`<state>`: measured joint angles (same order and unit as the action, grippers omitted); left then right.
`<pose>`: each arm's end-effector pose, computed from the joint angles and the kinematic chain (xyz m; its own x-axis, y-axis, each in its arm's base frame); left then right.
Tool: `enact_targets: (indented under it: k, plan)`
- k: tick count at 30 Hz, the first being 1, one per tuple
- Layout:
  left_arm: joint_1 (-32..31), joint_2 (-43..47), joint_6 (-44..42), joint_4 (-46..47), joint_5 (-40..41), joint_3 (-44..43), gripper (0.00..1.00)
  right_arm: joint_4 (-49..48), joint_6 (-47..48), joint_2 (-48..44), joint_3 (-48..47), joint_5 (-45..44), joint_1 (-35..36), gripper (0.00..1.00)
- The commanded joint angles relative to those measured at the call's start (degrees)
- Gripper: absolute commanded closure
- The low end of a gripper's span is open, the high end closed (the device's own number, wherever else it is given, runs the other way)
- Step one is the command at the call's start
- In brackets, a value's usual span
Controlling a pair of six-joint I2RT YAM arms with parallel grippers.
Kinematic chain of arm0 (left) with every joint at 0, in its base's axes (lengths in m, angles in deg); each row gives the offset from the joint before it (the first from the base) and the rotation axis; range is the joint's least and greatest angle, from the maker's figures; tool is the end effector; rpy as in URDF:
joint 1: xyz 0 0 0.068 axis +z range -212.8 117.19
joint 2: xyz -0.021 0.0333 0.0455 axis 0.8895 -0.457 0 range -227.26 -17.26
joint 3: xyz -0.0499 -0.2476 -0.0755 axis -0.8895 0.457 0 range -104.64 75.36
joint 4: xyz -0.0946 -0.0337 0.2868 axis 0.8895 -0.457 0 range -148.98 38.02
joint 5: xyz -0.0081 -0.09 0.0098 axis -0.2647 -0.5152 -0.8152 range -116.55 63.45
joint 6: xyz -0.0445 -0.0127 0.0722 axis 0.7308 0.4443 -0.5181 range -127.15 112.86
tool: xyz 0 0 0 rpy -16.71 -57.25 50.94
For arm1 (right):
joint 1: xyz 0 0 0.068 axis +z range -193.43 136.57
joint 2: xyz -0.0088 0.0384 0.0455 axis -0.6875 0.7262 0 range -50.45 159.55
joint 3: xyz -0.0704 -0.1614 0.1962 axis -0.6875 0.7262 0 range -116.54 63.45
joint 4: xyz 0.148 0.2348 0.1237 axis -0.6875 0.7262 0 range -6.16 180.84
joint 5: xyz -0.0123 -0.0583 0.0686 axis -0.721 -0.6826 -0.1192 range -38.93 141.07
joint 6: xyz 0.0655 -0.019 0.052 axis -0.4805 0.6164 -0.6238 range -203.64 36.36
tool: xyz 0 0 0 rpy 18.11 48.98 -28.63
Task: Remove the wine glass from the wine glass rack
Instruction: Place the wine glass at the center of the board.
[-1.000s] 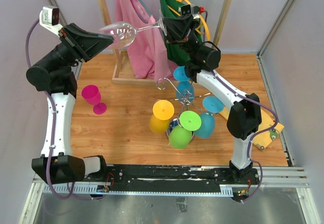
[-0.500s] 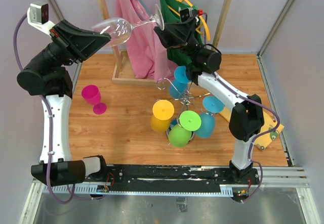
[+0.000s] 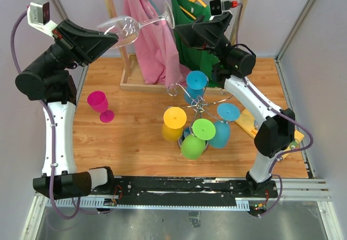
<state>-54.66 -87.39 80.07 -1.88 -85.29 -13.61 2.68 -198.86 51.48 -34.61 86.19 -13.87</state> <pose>0.2360 -0.0315 0.6089 -0.1853 -0.5501 -0.8143 0.9339 0.1592 -0.3201 0.3227 0.2330 0.5353 -0.8262 0.3822 -0.4139 -0.5488 -0.7120 0.4381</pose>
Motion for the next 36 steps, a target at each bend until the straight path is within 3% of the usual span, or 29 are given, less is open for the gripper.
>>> enact_targets:
  k: [1, 5, 8, 11, 13, 15, 17, 27, 31, 36]
  plan:
    - [0.26, 1.14, -5.33, -3.77, 0.63, 2.03, 1.00, -0.51, 2.62, -3.69, 1.07, 3.57, -1.65, 0.36]
    - [0.21, 3.25, -21.77, -22.01, 0.50, 3.88, 1.00, 9.48, 10.63, -9.65, 5.33, 9.61, -4.49, 0.36]
    - [0.24, 4.77, -41.04, -45.59, 4.21, 2.57, 1.00, 31.79, 24.64, -16.22, 7.58, 15.14, -7.26, 0.36]
    - [0.24, 4.66, -56.39, -62.96, 7.91, -1.45, 1.00, 57.33, 42.42, -21.40, 4.74, 17.49, -9.59, 0.33]
    - [0.21, 3.25, -64.92, -73.41, 8.75, -5.38, 1.00, 72.62, 54.81, -23.78, 1.40, 16.60, -10.73, 0.26]
    - [0.20, 0.41, -70.20, -83.87, 8.72, -9.57, 1.00, 83.25, 61.40, -25.52, -0.85, 14.75, -12.19, 0.18]
    - [0.16, -1.70, -74.39, -92.77, 9.75, -11.92, 1.00, 88.41, 64.49, -27.27, -0.80, 13.12, -14.17, 0.01]
    - [-7.08, -3.66, -87.88, -110.50, 30.50, -8.99, 1.00, 110.06, 77.78, -33.23, -2.22, 0.60, -19.63, 0.02]
    - [-9.14, -5.33, -89.71, -112.42, 35.86, -5.05, 1.00, 121.62, 82.69, -32.47, -6.24, -7.48, -19.71, 0.01]
    - [-11.53, -8.64, -91.18, -112.90, 41.33, -2.63, 1.00, 128.21, 85.16, -32.03, -8.45, -14.57, -19.70, 0.01]
